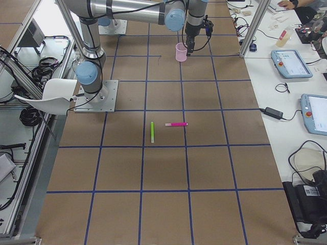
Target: Insert purple and pink pens into pink cup
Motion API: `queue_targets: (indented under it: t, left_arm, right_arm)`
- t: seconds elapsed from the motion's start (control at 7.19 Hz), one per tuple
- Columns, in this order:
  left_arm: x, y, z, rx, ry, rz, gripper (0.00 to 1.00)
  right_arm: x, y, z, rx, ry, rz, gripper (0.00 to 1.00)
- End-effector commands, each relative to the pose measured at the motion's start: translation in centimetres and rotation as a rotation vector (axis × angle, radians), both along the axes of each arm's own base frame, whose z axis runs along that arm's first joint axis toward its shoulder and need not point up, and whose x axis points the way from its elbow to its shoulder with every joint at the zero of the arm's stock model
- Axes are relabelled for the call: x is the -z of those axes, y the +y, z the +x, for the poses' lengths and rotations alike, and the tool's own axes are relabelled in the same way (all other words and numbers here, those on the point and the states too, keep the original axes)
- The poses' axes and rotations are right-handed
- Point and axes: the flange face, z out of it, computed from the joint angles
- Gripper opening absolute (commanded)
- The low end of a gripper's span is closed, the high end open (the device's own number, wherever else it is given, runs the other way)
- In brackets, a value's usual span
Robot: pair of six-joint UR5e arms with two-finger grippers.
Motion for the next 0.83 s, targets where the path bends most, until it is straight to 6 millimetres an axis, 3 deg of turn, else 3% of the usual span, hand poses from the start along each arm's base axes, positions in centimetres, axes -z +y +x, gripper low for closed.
queue_targets:
  t: [0.0, 0.14, 0.28, 0.42, 0.56, 0.7]
  left_arm:
    - [0.7, -0.2, 1.2, -0.009, -0.003, 0.023, 1.0]
    - [2.1, -0.6, 3.8, 0.02, -0.007, 0.05, 1.0]
    - [4.4, -1.1, 7.5, 0.066, -0.008, 0.069, 1.0]
    - [6.8, -1.7, 11.9, 0.051, -0.009, 0.045, 1.0]
    - [9.4, -2.4, 14.8, 0.144, -0.028, 0.017, 1.0]
    - [11.9, -3.2, 17.7, 0.224, -0.054, -0.012, 1.0]
  right_arm:
    - [4.1, -1.8, -6.0, -0.039, -0.013, 0.059, 1.0]
    - [6.5, -2.8, -13.1, 0.052, -0.029, 0.056, 1.0]
    - [9.3, -4.7, -15.9, -0.031, -0.003, 0.0, 1.0]
    - [10.8, -5.1, -18.4, -0.028, 0.01, 0.005, 1.0]
    - [11.8, -4.6, -22.2, 0.022, 0.01, 0.023, 1.0]
    - [14.4, -4.5, -25.4, 0.019, -0.014, 0.057, 1.0]
